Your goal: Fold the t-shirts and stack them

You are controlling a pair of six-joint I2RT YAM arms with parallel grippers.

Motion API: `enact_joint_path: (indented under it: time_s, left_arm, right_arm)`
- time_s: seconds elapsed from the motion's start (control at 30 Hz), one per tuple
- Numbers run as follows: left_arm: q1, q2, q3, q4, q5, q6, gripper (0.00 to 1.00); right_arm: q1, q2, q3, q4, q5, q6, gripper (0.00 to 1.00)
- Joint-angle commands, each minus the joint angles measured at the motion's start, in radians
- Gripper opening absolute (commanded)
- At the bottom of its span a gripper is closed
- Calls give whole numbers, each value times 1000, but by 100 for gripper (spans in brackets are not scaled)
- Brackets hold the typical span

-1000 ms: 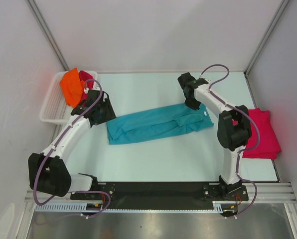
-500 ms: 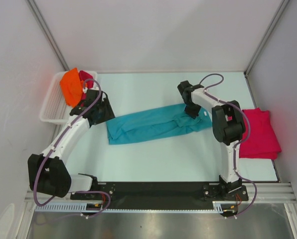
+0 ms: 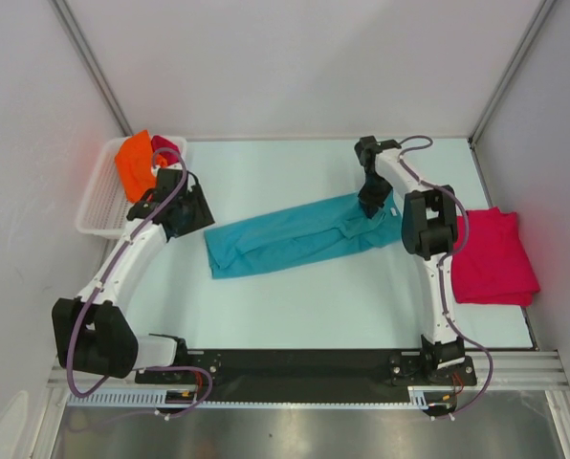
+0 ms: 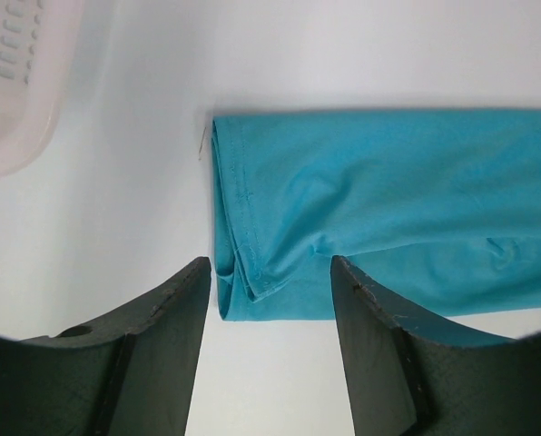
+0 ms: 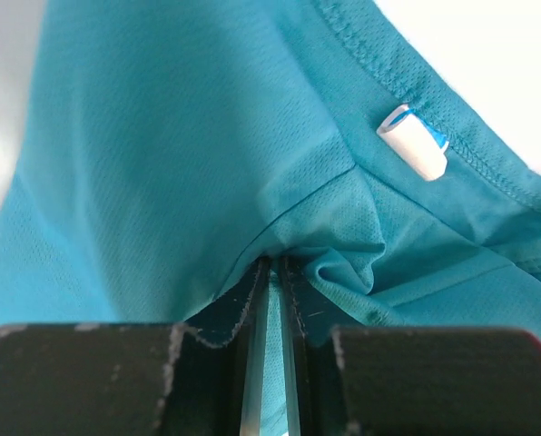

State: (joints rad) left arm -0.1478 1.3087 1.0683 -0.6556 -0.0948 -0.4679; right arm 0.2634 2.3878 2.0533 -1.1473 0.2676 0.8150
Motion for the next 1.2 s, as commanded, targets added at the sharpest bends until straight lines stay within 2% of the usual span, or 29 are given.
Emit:
enact_joint_path:
  time_s: [0.0,0.2,0.3,0.37,0.47,0.6,0.8,0.97,1.17]
  left_arm:
    - [14,3,61,2,24,25,61]
    - [14,35,81,1,33,25,61]
    - [14,40,79,1,33,25,61]
    - [14,38,70,4,29,26,61]
    - [16,46,53,19,33,26,61]
    - [16,67,16,86,78,-11,61]
    - [16,198,15,171,124,-90,61]
    - [16,326,50,178,116,-124,60]
    - [16,343,10,206,107,-143,60]
  right_arm:
    - [-85,171,88,167,-39,32,16]
    - [-142,260,336,132,-50,24,18]
    - [-168,294,373,158,-154,23,15]
    - [-168,277,337,210,-244,6,9]
    - [-150,200,251,321,-300,-29,8]
    - [-121,99,118,438,-396,-62,12]
    - [-41,-77,-17,541,-499,-102,18]
    - [20,-151,-56,511,-554,-134,19]
    - [60,-205,-50,462,-539,-198,20]
